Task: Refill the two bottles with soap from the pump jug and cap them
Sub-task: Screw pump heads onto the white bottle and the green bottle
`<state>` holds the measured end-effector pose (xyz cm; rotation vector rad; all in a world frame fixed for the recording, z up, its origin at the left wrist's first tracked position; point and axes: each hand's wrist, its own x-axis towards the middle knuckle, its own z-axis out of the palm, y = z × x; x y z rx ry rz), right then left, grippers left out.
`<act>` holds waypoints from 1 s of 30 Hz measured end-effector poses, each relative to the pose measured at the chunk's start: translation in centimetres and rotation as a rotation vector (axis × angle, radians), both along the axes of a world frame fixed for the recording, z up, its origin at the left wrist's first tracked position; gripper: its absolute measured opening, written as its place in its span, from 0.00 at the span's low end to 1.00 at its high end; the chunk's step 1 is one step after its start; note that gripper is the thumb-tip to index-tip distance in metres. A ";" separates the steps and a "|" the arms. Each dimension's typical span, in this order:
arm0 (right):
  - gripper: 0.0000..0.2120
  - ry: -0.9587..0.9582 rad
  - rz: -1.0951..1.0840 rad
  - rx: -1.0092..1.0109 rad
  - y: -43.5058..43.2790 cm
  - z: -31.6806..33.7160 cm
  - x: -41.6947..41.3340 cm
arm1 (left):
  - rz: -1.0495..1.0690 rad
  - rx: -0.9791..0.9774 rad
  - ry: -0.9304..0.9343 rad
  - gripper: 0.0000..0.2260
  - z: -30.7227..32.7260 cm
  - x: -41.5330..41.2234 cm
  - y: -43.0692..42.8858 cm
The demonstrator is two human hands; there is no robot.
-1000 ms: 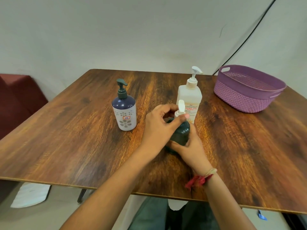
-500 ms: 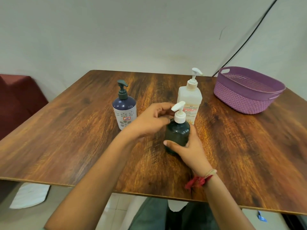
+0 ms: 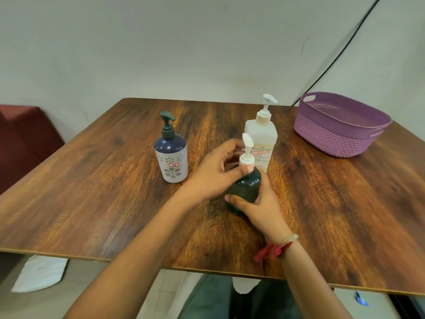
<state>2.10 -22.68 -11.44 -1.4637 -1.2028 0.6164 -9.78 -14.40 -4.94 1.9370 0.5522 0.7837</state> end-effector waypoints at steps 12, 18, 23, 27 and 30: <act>0.34 0.011 -0.002 0.013 0.0 0.1 0.0 | 0.106 0.021 -0.146 0.10 -1.0 1.0 -0.4; 0.33 0.009 -0.011 0.027 0.1 0.1 -0.3 | 0.147 0.072 -0.126 0.11 -0.9 0.7 -1.0; 0.34 0.016 -0.006 0.021 0.1 0.0 -0.1 | 0.249 0.086 -0.158 0.12 -1.4 1.6 -0.9; 0.33 0.008 0.000 0.019 0.0 0.1 -0.3 | 0.148 0.019 -0.134 0.16 -1.9 0.9 -0.6; 0.32 0.007 0.001 0.026 -0.1 0.3 -0.3 | 0.086 0.037 -0.056 0.21 -2.0 0.7 -0.6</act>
